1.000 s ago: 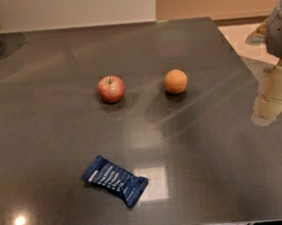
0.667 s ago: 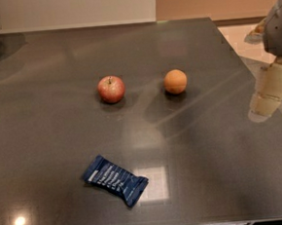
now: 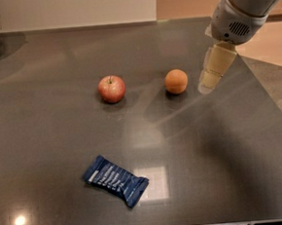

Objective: Move orange near rxbar blueberry

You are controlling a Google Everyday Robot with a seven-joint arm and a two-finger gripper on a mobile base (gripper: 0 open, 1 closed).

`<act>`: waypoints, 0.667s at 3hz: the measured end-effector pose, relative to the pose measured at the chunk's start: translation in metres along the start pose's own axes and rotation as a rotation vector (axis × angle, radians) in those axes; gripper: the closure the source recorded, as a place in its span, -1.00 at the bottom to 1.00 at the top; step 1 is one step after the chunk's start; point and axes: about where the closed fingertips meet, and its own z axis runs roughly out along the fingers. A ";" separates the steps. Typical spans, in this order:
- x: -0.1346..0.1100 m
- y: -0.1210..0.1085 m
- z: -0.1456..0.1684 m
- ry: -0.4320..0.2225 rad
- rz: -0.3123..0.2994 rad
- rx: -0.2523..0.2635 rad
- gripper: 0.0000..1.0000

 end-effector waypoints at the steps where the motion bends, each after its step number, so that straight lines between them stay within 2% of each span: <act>1: -0.013 -0.023 0.027 -0.019 0.024 -0.015 -1.00; 2: -0.011 -0.035 0.052 -0.014 0.051 -0.038 -1.00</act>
Offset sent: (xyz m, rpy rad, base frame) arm 0.0727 0.0100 -0.0640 0.0465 0.0835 -0.0617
